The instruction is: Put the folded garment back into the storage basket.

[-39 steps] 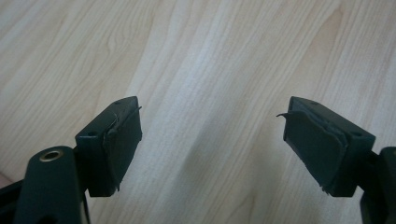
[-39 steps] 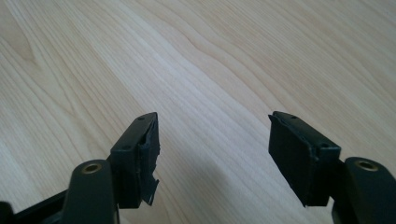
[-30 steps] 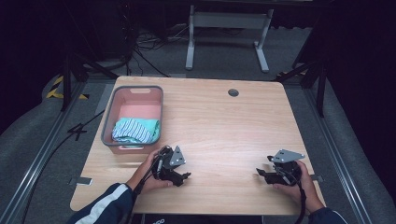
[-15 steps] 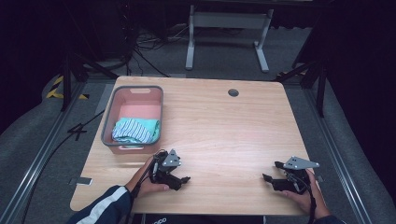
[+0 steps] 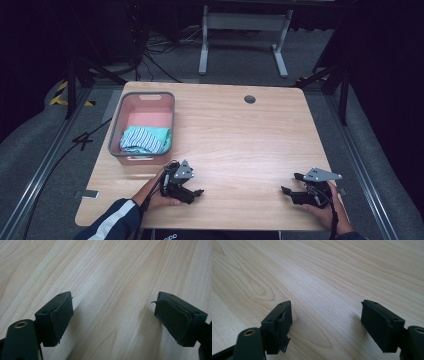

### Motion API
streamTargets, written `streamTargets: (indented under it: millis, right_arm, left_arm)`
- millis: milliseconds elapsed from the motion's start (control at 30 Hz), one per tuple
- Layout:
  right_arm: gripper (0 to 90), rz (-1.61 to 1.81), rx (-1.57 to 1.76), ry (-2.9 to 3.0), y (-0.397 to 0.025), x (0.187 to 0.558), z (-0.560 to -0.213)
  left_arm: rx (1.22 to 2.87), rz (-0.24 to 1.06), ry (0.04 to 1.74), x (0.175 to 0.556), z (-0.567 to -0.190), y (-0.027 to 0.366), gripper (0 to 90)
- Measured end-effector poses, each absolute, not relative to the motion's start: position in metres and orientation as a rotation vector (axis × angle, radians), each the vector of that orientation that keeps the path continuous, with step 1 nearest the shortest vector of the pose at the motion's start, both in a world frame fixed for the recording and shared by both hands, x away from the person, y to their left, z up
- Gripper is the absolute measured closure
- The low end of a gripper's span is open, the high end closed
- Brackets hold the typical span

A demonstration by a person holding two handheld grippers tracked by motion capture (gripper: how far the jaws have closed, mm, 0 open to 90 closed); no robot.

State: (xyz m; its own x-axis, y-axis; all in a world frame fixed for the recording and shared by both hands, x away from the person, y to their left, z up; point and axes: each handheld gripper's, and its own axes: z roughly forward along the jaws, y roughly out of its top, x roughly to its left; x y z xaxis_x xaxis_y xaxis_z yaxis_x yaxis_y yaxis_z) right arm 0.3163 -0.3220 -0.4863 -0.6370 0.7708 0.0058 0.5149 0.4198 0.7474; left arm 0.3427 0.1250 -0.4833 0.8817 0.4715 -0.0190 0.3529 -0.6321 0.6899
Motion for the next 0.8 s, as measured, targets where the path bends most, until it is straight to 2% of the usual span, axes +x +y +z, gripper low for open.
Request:
streamTargets:
  millis: [800]
  right_arm:
    - [25.6,1.055,1.106,2.341,-0.322,0.3163,-0.4863]
  left_arm:
    - [2.327,0.213,0.58,0.3435,-0.4828,0.1247,14.7]
